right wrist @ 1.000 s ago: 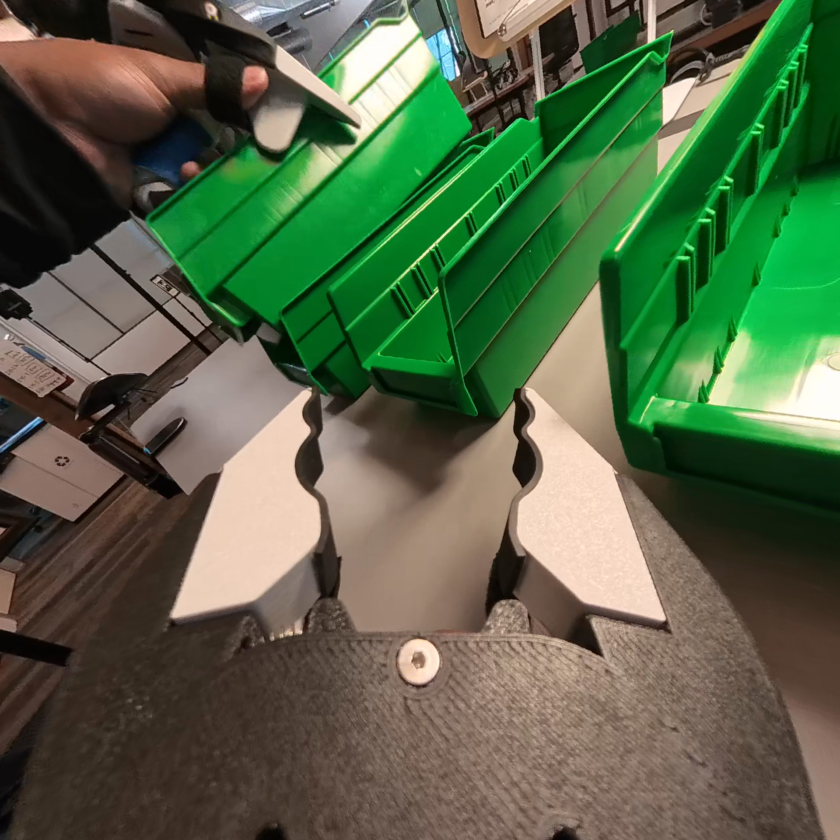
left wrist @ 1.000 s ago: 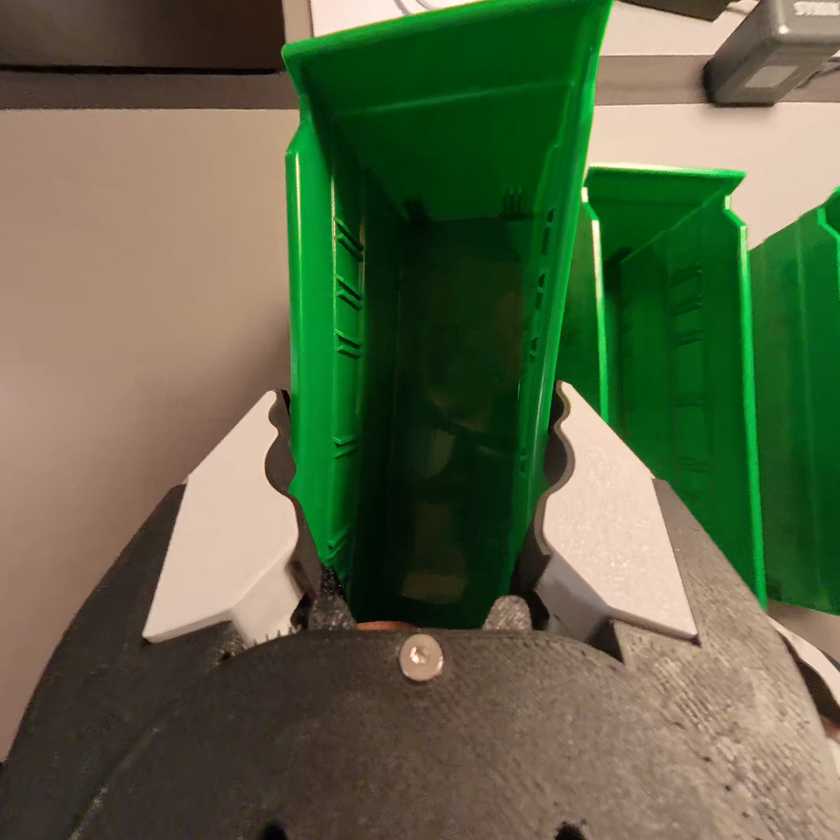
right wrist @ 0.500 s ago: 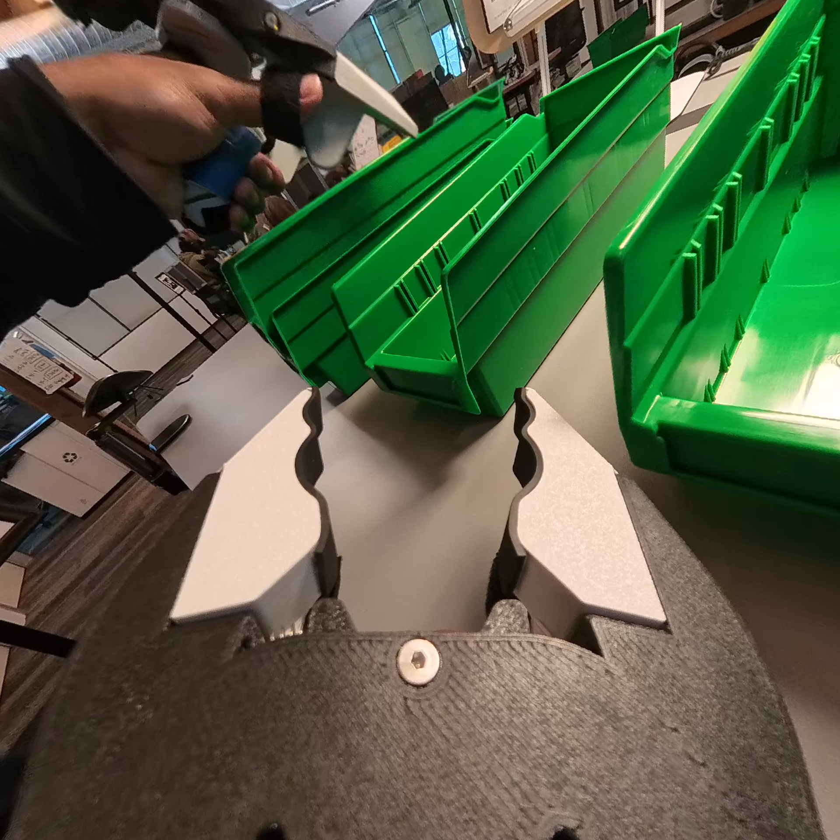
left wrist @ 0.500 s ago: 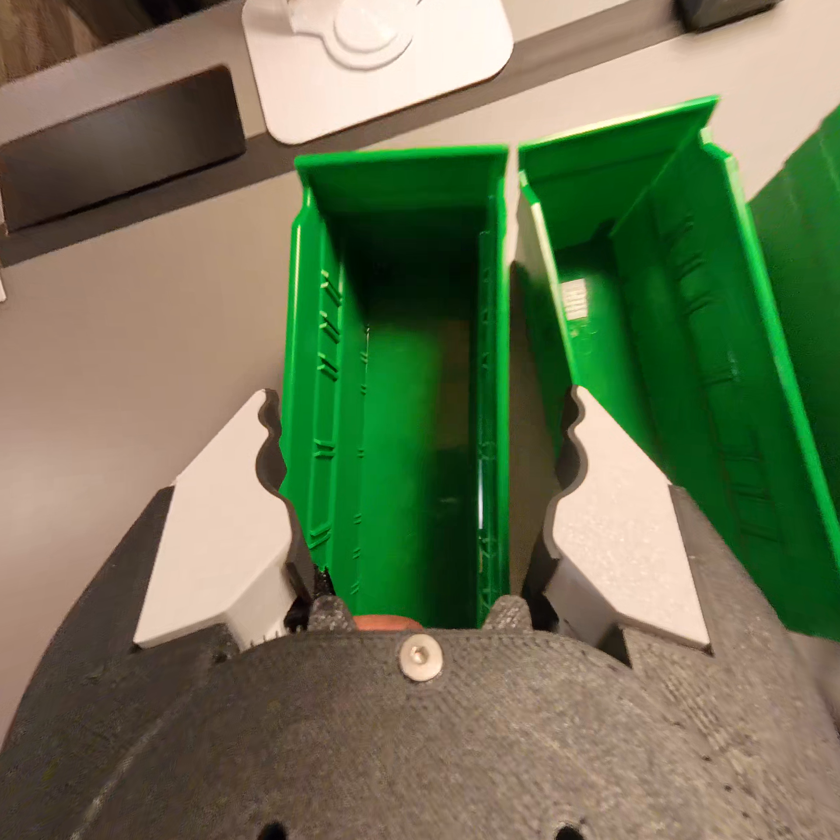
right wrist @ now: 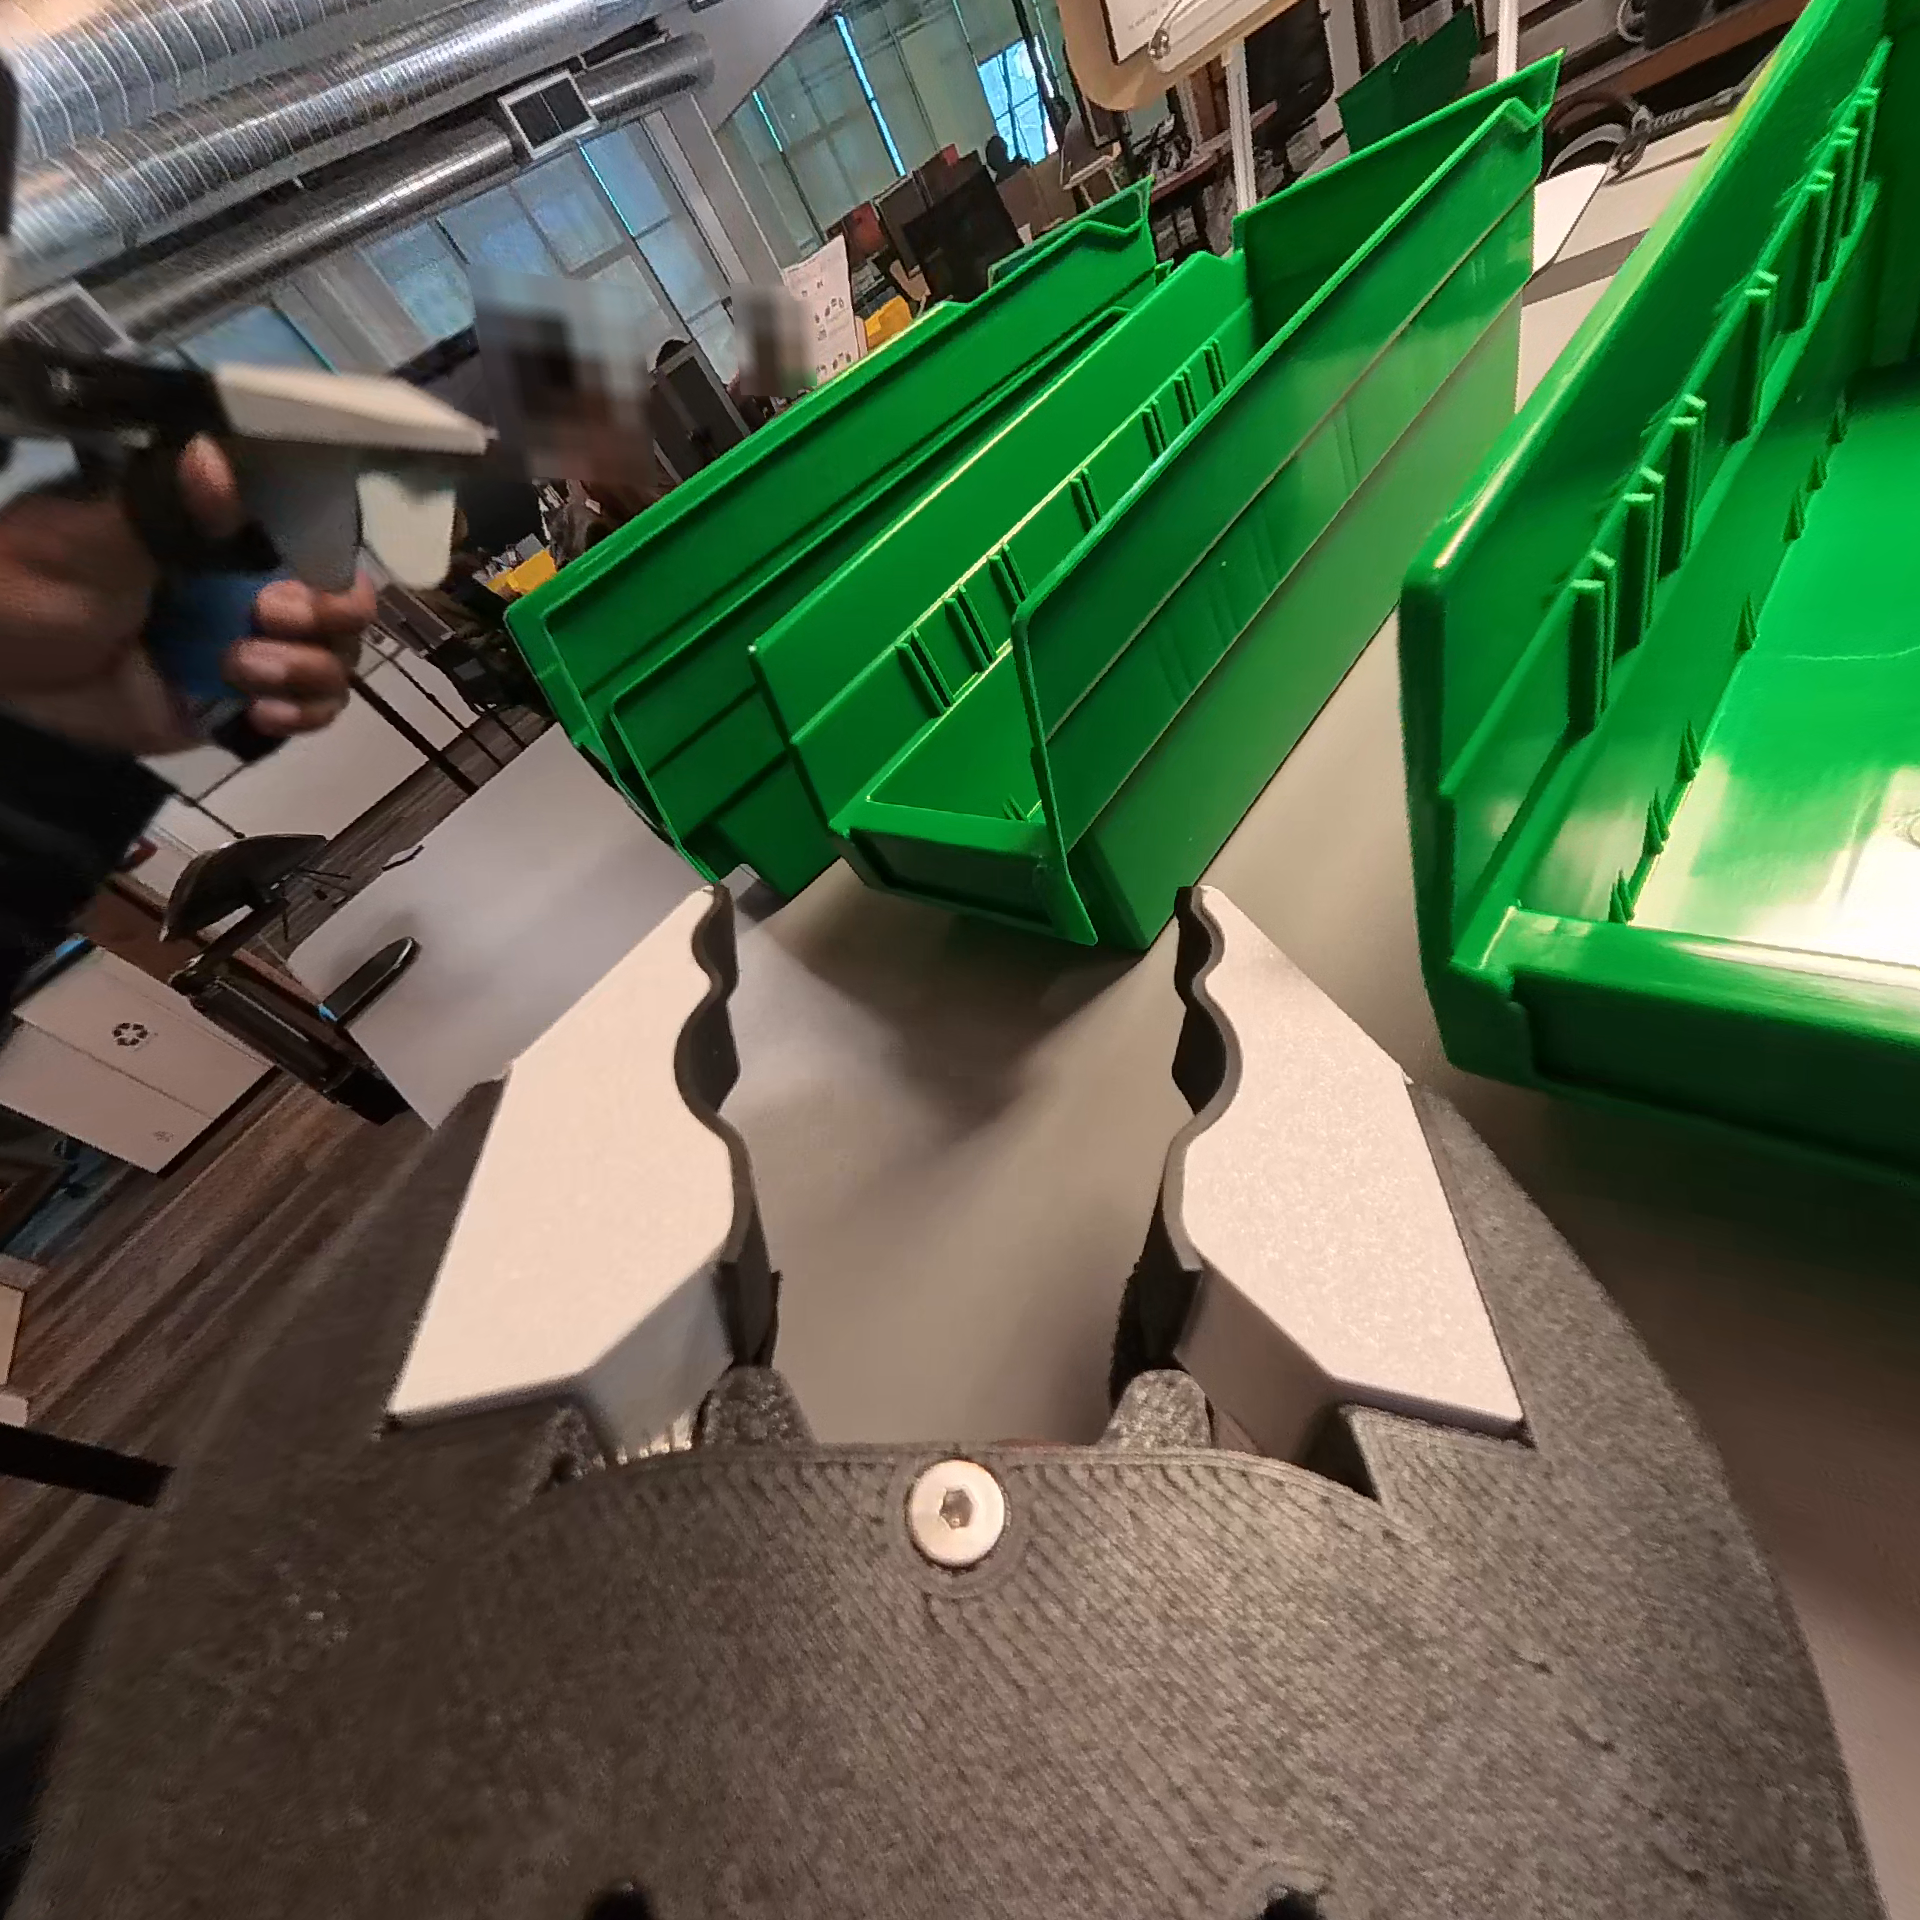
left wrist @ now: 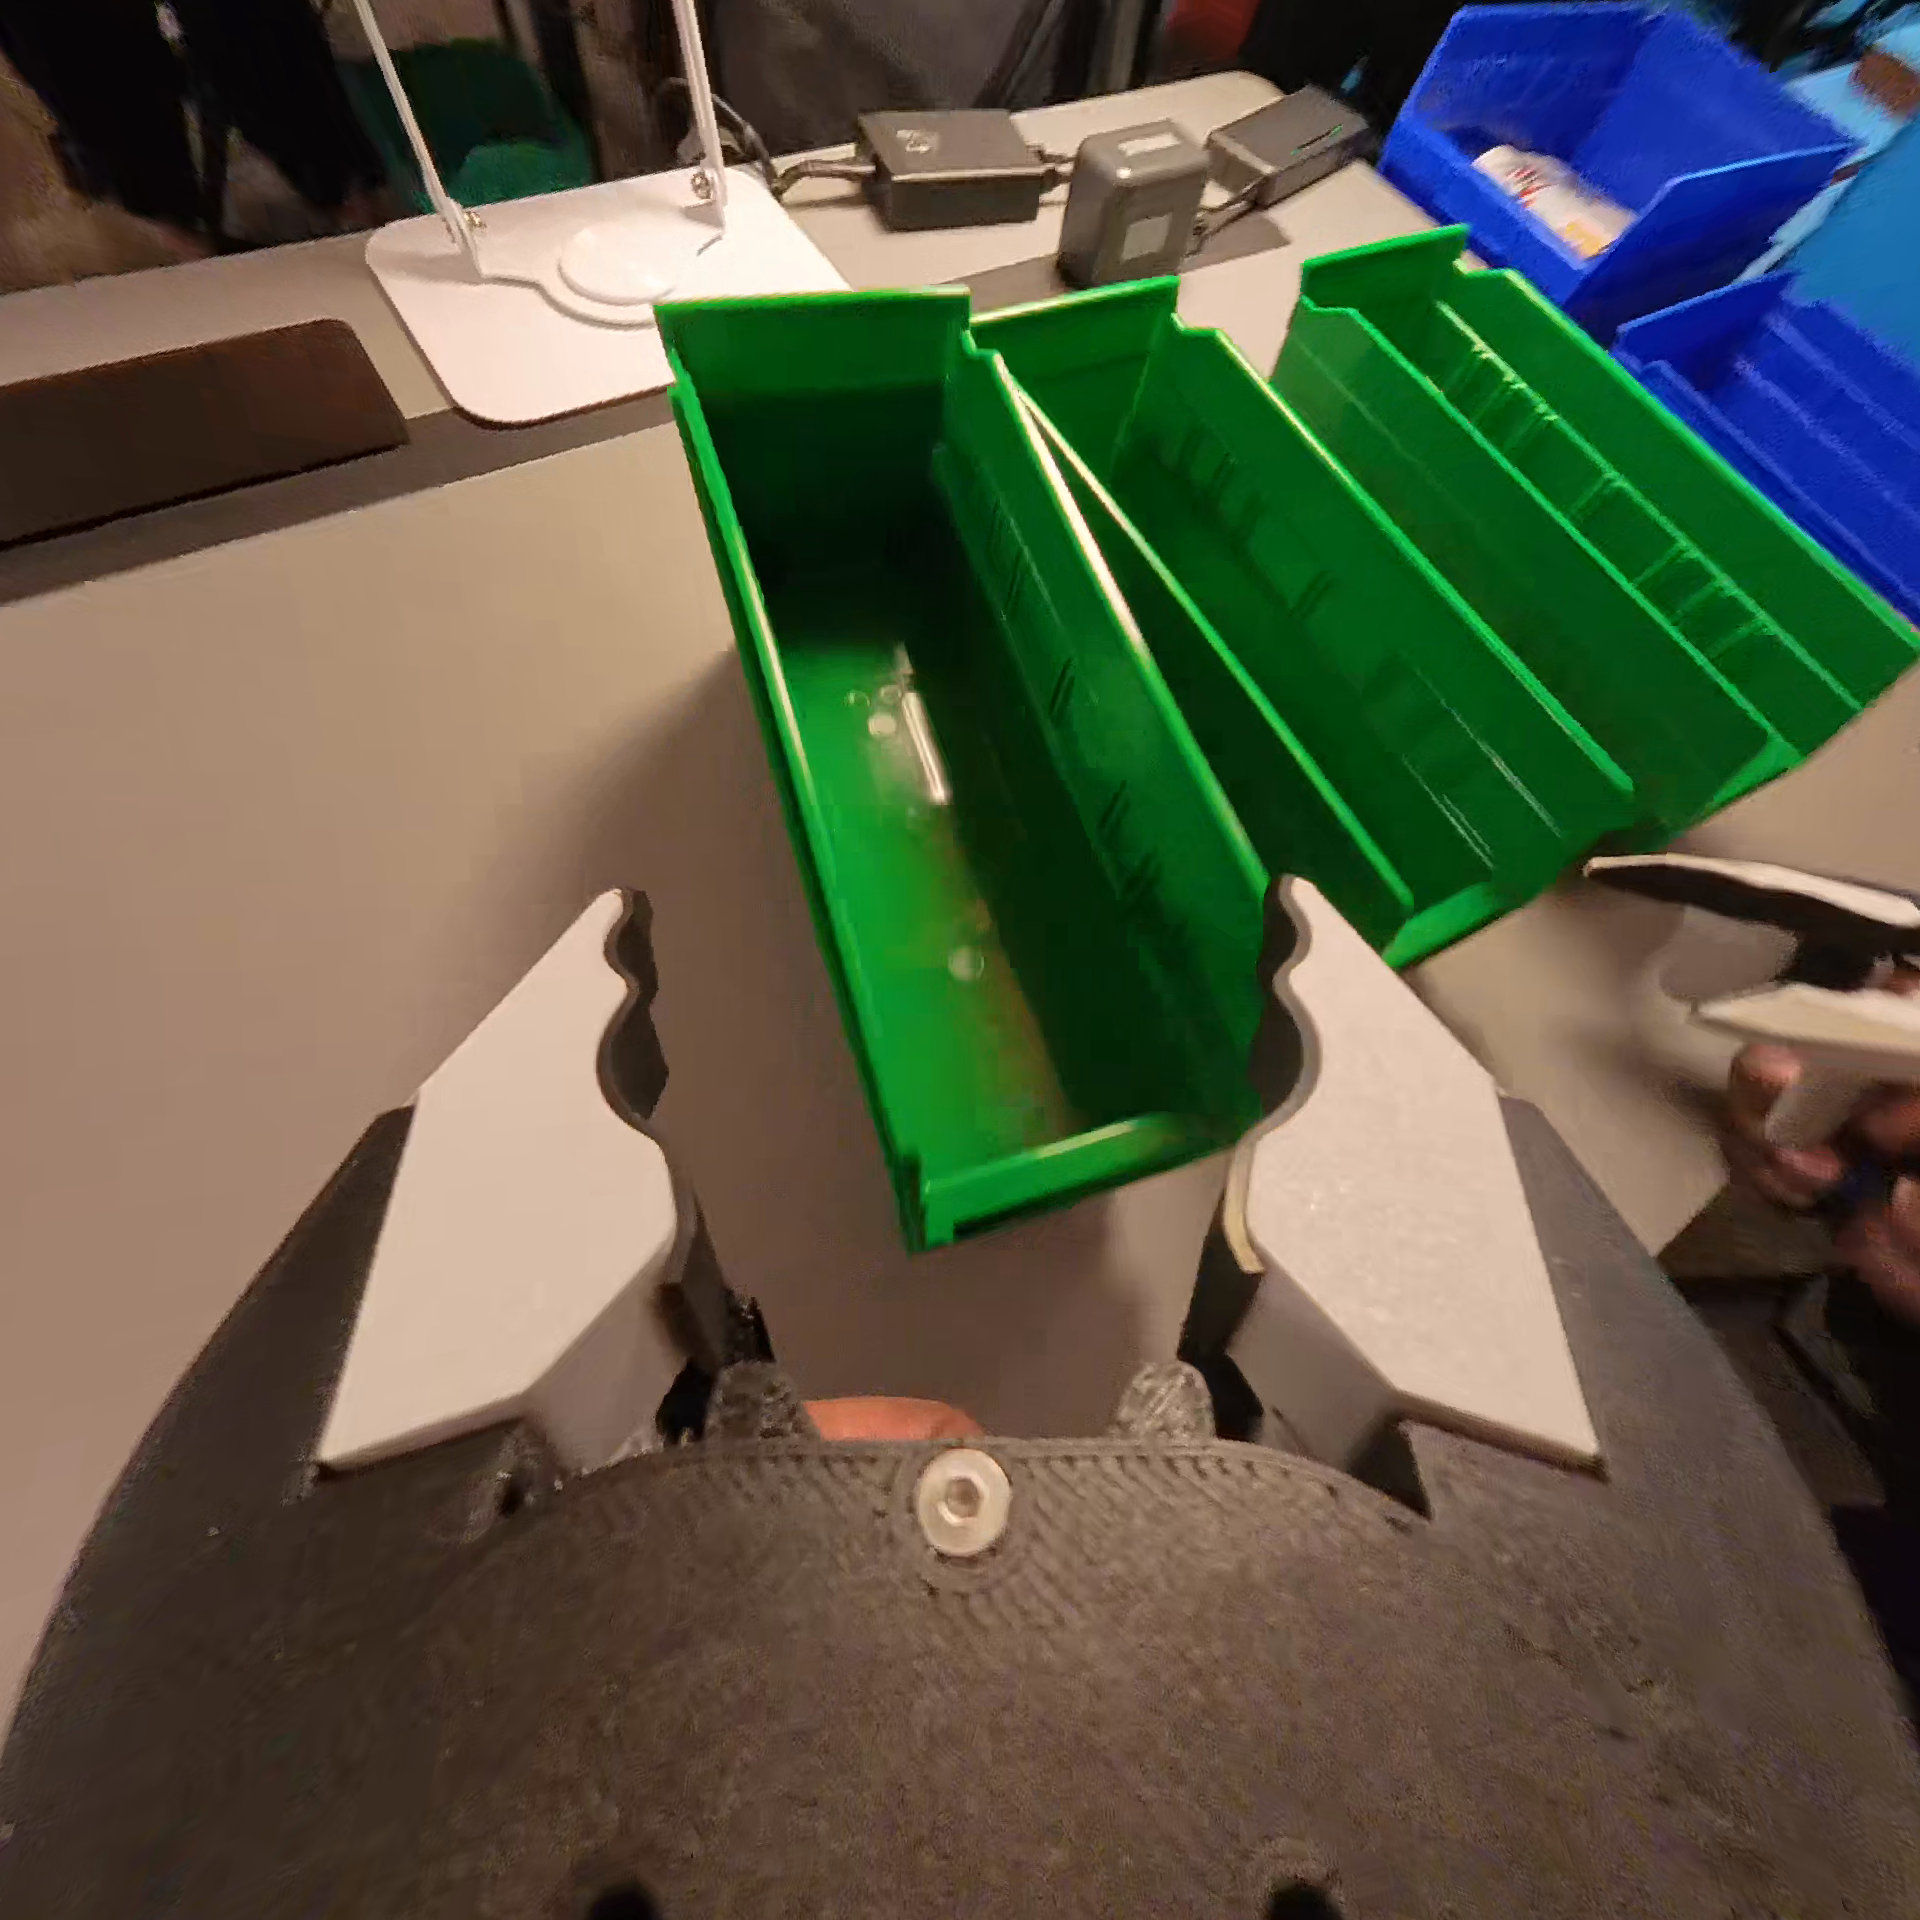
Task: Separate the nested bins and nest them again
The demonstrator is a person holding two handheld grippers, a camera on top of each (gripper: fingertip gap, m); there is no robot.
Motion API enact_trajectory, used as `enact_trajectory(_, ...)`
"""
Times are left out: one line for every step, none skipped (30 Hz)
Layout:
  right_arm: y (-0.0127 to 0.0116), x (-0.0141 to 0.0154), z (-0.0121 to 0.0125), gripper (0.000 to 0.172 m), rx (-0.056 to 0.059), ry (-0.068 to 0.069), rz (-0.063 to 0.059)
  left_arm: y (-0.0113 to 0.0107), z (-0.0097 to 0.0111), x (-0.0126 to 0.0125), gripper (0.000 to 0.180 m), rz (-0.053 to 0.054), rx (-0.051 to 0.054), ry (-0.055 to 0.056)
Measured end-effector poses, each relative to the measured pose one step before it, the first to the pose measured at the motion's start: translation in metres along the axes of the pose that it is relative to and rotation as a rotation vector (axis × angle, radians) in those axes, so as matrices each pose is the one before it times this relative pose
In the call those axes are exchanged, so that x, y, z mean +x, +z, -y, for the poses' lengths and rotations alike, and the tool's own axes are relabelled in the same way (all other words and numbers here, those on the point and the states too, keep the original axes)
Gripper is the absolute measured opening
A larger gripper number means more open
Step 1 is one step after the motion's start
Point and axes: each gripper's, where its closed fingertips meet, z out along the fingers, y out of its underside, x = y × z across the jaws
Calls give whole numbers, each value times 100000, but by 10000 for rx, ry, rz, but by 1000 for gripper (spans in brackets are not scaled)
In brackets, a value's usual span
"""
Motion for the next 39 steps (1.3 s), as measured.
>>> enact_trajectory(43, 11, -23, 86, -10, -33, -32, -338, -1174, -296, 115, -305, 220, -150)
enact_trajectory(36, 2, -21, 86, -9, -42, -33, -154, -1204, -206, 115, -342, 182, -242)
enact_trajectory(38, -12, -26, 86, -14, -49, -34, 22, -1234, -173, 115, -331, 104, -318)
enact_trajectory(36, 6, -30, 86, -14, -51, -37, 179, -1193, -72, 114, -355, 51, -328)
enact_trajectory(32, -2, -24, 85, -16, -50, -35, 297, -1109, -10, 115, -326, 29, -319)
enact_trajectory(30, 14, -37, 85, -23, -28, -31, 404, -1000, 56, 114, -303, 14, -282)
enact_trajectory(32, 28, -15, 85, -21, 3, -14, 487, -845, 290, 114, -360, 15, -201)
enact_trajectory(21, 47, -9, 85, -17, 31, -4, 547, -683, 530, 114, -410, 23, -128)
enact_trajectory(31, 58, 6, 85, -12, 40, -8, 582, -514, 625, 114, -389, 47, -83)
enact_trajectory(43, 61, -4, 85, -19, 18, -20, 634, -355, 682, 112, -344, 64, -56)
enact_trajectory(44, 31, -28, 85, -36, -8, -22, 618, -232, 535, 116, -200, 79, -15)
enact_trajectory(64, -30, -71, 85, -58, -54, -16, 500, -122, 314, 120, -40, 91, 97)
enact_trajectory(68, -89, -94, 85, -88, -92, 14, 386, -110, 461, 120, -166, 43, 160)
enact_trajectory(78, -80, -100, 85, -102, -78, 28, 307, -131, 594, 120, -316, 22, 65)
enact_trajectory(69, -22, -83, 86, -101, -5, 25, 185, -17, 450, 119, -295, 89, -55)
enact_trajectory(15, 34, 1, 87, -49, 75, 6, 34, 179, 153, 117, -135, 209, -89)
enact_trajectory(-19, 43, 77, 88, -6, 80, -25, -135, 299, -116, 117, 20, 297, -38)
enact_trajectory(-47, -41, 134, 89, 3, 23, -42, -294, 347, -316, 117, 134, 330, 25)
enact_trajectory(-56, -163, 185, 90, -8, -43, -56, -419, 325, -509, 117, 240, 340, 68)
enact_trajectory(-61, -382, 338, 91, -8, -67, -12, -479, 251, -593, 117, 276, 324, 101)
enact_trajectory(-63, -602, 571, 92, 29, -129, 31, -480, 114, -599, 116, 255, 277, 112)
enact_trajectory(-23, -608, 749, 93, 24, -224, -22, -422, -37, -667, 115, 273, 216, 93)
enact_trajectory(40, -421, 868, 94, -15, -313, -144, -359, -111, -715, 113, 296, 170, -25)
enact_trajectory(159, -203, 923, 95, -74, -335, -232, -325, 79, -398, 110, 93, 194, -249)
enact_trajectory(337, -1, 893, 98, -128, -279, -251, -369, 360, 138, 109, -260, 291, -261)
enact_trajectory(527, 171, 778, 102, -215, -185, -246, -321, 383, -62, 106, -91, 296, -198)
enact_trajectory(726, 262, 556, 108, -370, -120, -215, -255, 320, -239, 104, 54, 233, -154)
enact_trajectory(859, 406, 399, 113, -489, -107, -262, -169, 196, -166, 103, 35, 150, -114)
enact_trajectory(1004, 551, 394, 120, -510, -157, -311, -68, 82, -36, 102, -26, 57, -59)
enact_trajectory(1122, 601, 292, 128, -570, -130, -283, -1, -23, -3, 102, -5, -8, -11)
enact_trajectory(1149, 468, 259, 135, -584, -38, -133, 32, -68, 2, 102, 25, -42, 36)
enact_trajectory(1135, 328, 308, 138, -522, 20, 1, 58, -89, 35, 102, 21, -53, 68)
enact_trajectory(1108, 320, 267, 143, -512, 100, 48, 50, -84, 44, 101, 16, -52, 61)
enact_trajectory(1017, 147, 173, 146, -534, 159, 175, 41, -63, -9, 101, 24, -41, 23)
enact_trajectory(856, 62, 126, 148, -515, 211, 215, 18, -33, -54, 101, 22, -25, -16)
enact_trajectory(667, 136, 205, 151, -412, 208, 124, 4, -10, -73, 100, 19, -10, -50)
enact_trajectory(465, 65, 384, 152, -244, 133, 102, -14, 10, -88, 100, 9, 5, -68)
enact_trajectory(364, 248, 388, 152, -188, 96, -37, -29, 33, -67, 100, 1, 21, -62)
enact_trajectory(347, 473, 309, 152, -186, 20, -204, -26, 36, -47, 100, -1, 29, -40)
